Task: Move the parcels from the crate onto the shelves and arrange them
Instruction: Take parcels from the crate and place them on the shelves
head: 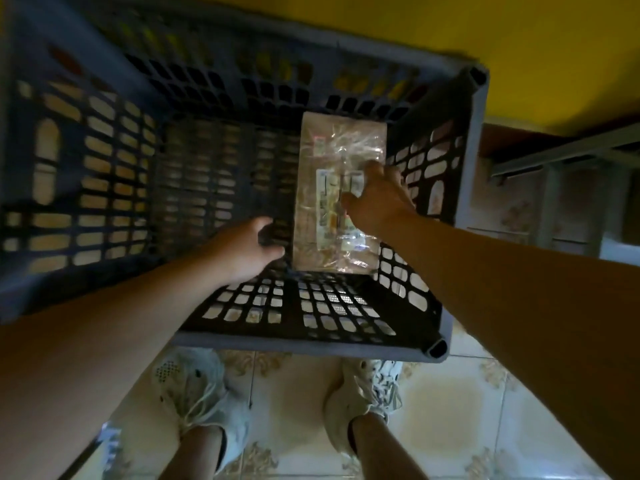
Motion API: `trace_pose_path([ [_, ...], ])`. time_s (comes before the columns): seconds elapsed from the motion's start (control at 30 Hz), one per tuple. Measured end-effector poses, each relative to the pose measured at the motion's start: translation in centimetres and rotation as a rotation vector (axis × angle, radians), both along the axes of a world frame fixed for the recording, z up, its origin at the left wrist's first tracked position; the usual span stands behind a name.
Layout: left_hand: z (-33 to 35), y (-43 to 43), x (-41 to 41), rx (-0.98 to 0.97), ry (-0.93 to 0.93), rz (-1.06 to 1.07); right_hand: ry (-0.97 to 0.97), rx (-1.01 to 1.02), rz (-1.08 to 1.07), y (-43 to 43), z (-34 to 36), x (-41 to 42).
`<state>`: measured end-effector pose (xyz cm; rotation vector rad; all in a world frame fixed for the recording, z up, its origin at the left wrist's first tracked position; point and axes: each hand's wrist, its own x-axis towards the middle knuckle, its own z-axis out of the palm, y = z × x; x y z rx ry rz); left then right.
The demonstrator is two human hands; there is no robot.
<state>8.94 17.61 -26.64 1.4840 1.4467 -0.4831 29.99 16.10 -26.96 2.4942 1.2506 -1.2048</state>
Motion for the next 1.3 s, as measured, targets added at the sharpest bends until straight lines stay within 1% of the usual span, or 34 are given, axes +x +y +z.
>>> trace_pose_path([
  [0.13, -2.7, 0.5, 1.4, -0.026, -0.018, 0.059, -0.043, 0.07, -0.066, 0.8, -2.8, -0.2],
  [0.23, -3.6, 0.5, 2.4, -0.08, -0.025, 0.09, 0.039, 0.082, -0.265, 1.3, -4.1, 0.1],
  [0.33, -3.5, 0.2, 3.1, -0.144, -0.083, 0.175, 0.157, 0.11, -0.435, 1.0, -4.6, -0.5],
  [0.4, -3.1, 0.1, 3.4, -0.178, -0.142, 0.269, 0.197, 0.152, -0.465, 0.9, -4.4, -1.1],
  [0.5, -1.6, 0.2, 3.2, -0.187, -0.192, 0.438, 0.244, 0.196, -0.445, 0.9, -2.4, -2.6],
  [0.63, 2.3, 0.3, 2.0, -0.096, -0.206, 0.468, 0.297, 0.177, -0.468, 1.7, 1.5, -3.1],
  [0.73, 7.2, 0.1, 1.1, -0.049, -0.252, 0.551, 0.326, 0.192, -0.473, 1.2, 5.8, -3.4],
  [0.83, 13.6, -0.4, 0.2, -0.06, -0.352, 0.693, 0.359, 0.219, -0.469, -0.3, 12.1, -4.2],
  [0.93, 20.5, -1.5, -0.5, -0.05, -0.434, 0.75, 0.371, 0.282, -0.507, -1.6, 18.7, -4.7],
  [1.03, 27.6, -3.3, -1.0, -0.001, -0.462, 0.77, 0.394, 0.351, -0.579, -3.1, 26.3, -5.5],
  [1.13, 35.0, -5.7, -1.9, 0.037, -0.478, 0.767, 0.387, 0.436, -0.545, -5.5, 34.1, -6.0],
  [1.3, 47.7, -9.3, -3.5, 0.13, -0.548, 0.634, 0.361, 0.557, -0.527, -10.2, 47.8, -7.4],
])
